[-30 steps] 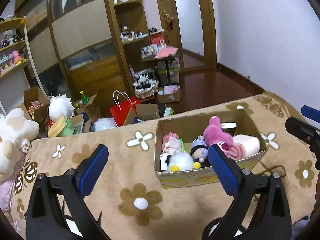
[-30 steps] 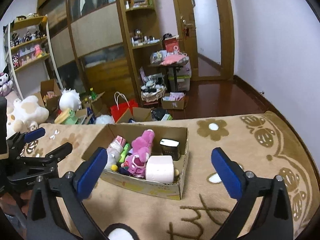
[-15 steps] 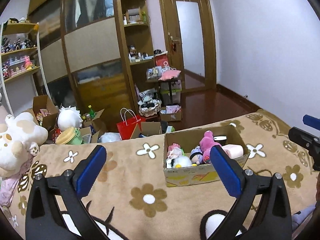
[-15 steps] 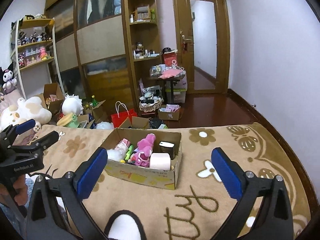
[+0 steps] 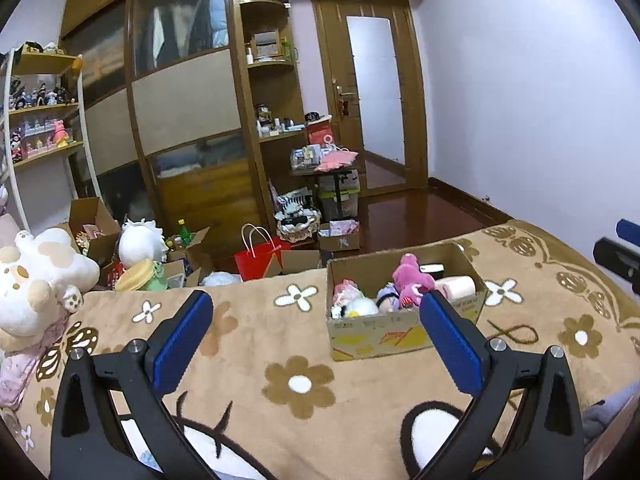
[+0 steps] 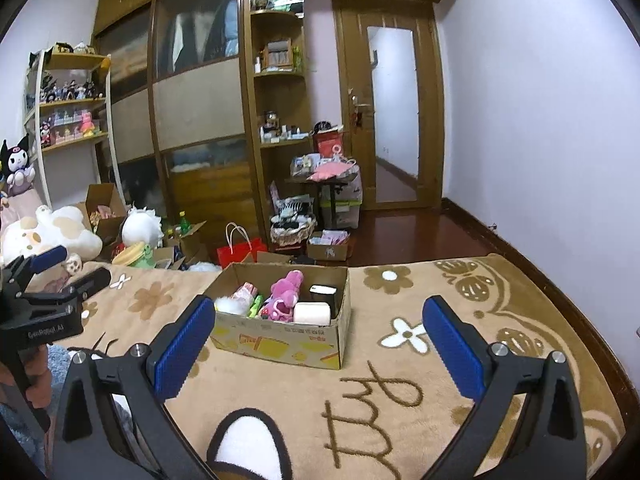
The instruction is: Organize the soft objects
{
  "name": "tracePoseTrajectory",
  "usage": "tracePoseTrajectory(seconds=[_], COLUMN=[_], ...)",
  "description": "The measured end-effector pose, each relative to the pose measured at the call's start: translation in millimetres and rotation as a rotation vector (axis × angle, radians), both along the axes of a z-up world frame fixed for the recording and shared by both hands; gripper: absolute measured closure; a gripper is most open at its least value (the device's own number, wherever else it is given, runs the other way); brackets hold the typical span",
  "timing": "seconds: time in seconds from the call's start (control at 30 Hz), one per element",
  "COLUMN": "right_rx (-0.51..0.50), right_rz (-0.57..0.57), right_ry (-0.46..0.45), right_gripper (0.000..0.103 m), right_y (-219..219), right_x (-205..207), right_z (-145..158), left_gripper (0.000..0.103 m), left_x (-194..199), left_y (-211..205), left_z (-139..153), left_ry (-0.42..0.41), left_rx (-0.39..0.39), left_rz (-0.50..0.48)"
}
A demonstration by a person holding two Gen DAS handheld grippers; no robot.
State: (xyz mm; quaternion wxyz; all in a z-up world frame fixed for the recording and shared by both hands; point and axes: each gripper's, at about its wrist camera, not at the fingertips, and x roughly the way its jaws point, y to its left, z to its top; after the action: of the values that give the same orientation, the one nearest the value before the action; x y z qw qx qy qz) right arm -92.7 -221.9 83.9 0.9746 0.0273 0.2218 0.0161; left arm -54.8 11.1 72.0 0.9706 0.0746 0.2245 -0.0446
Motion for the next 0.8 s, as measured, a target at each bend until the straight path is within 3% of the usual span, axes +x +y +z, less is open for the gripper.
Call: tracePoseTrajectory(seconds=[0.8], right_rx=[-0.009], right_rz=[-0.015], right_ry=[0.052], right_gripper=[0.0], right_y=[-6.4], right_x=[9.9], right_z=[-26.9], left_gripper=[0.001], left_x=[14.6], left_y=[-5.3], left_z=[-25.4], left_ry=[0.061], left_rx=[0.039], left_rz=[-0.012])
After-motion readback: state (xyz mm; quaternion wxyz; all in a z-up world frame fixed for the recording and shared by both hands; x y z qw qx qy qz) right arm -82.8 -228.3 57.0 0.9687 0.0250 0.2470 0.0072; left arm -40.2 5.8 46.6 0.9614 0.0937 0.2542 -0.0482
